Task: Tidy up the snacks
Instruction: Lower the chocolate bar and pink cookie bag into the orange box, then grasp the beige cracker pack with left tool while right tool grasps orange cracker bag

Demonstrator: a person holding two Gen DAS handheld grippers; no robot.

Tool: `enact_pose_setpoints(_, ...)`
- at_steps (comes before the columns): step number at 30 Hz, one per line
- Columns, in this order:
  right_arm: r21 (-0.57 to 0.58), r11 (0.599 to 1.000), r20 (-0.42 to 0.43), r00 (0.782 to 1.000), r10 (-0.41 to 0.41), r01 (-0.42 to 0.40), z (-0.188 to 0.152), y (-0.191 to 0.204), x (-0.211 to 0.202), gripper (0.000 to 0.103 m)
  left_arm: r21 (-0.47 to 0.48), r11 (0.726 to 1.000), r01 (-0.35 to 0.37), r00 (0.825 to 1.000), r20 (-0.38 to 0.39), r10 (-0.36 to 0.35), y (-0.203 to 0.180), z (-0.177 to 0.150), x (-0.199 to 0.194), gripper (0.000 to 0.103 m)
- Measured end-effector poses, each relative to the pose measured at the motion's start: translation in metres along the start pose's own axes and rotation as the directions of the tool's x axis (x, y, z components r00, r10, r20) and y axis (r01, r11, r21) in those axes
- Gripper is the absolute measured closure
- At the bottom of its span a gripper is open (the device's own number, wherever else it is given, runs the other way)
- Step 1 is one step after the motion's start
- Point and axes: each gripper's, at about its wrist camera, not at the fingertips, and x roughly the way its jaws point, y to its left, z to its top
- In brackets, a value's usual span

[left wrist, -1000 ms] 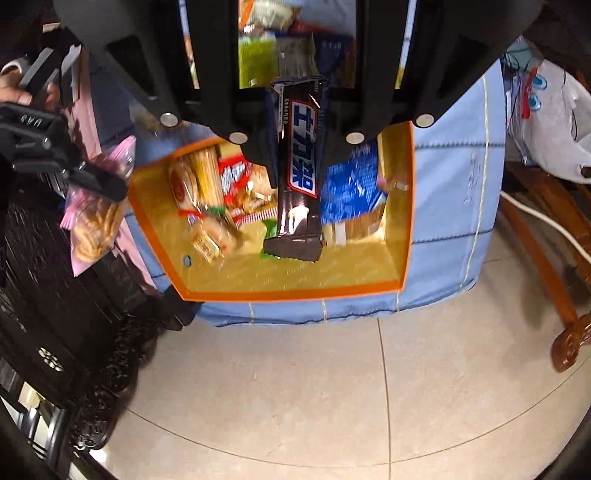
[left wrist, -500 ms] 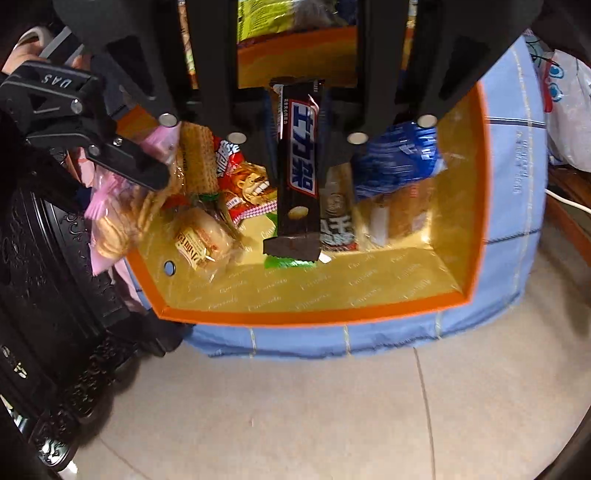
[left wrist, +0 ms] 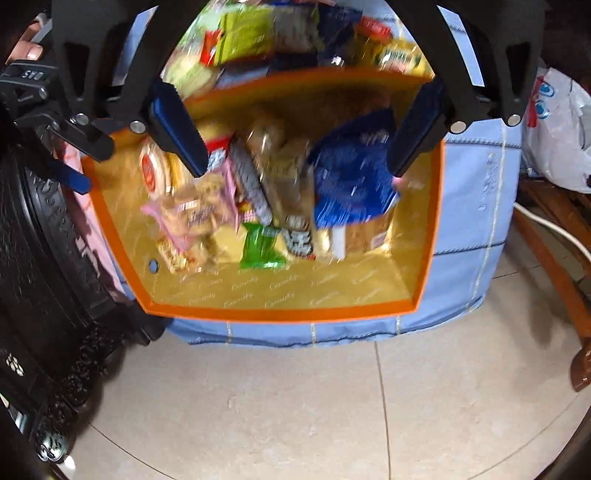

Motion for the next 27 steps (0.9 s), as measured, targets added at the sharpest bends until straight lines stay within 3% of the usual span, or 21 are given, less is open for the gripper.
enact_pose_setpoints(8,-0.041,0.998,-0.071,0.996,-0.058,0.055,-0.066,0.003,-0.026,0.005,0.019,1.0,-0.023,0.997,-0.079,0.024,-0.004,-0.073,-0.013,0.006)
enact_pose_setpoints(16,-0.021,0.998,-0.173,0.983,-0.063,0.06,-0.119,-0.003,-0.025,0.005,0.007,0.999,0.035,0.967,-0.252,-0.032,-0.011,-0.162,0.002,0.006)
enact_pose_setpoints(23,-0.042,0.999,-0.215,0.976,-0.031,0.022,-0.136,0.006,-0.026,0.005,-0.002,0.998,0.068,0.947,-0.315,-0.066,-0.02,-0.192,0.023,0.006)
enact_pose_setpoints(24,-0.05,0.999,-0.225,0.974,-0.023,0.012,-0.139,0.009,-0.025,0.005,0.003,0.997,0.08,0.943,-0.324,-0.075,-0.022,-0.195,0.028,0.008)
enact_pose_setpoints(25,-0.059,0.998,-0.235,0.972,-0.017,0.004,-0.143,0.012,-0.025,0.005,0.002,0.996,0.089,0.939,-0.334,-0.083,-0.023,-0.197,0.032,0.021)
enact_pose_setpoints(26,-0.074,0.997,-0.245,0.969,-0.016,-0.003,-0.146,0.016,-0.024,0.005,-0.048,0.987,0.156,0.93,-0.33,-0.163,-0.021,-0.199,0.035,0.029)
enact_pose_setpoints(27,-0.104,0.995,-0.258,0.966,-0.017,-0.011,-0.15,0.021,-0.024,0.005,-0.094,0.974,0.206,0.916,-0.331,-0.225,-0.017,-0.2,0.035,0.046)
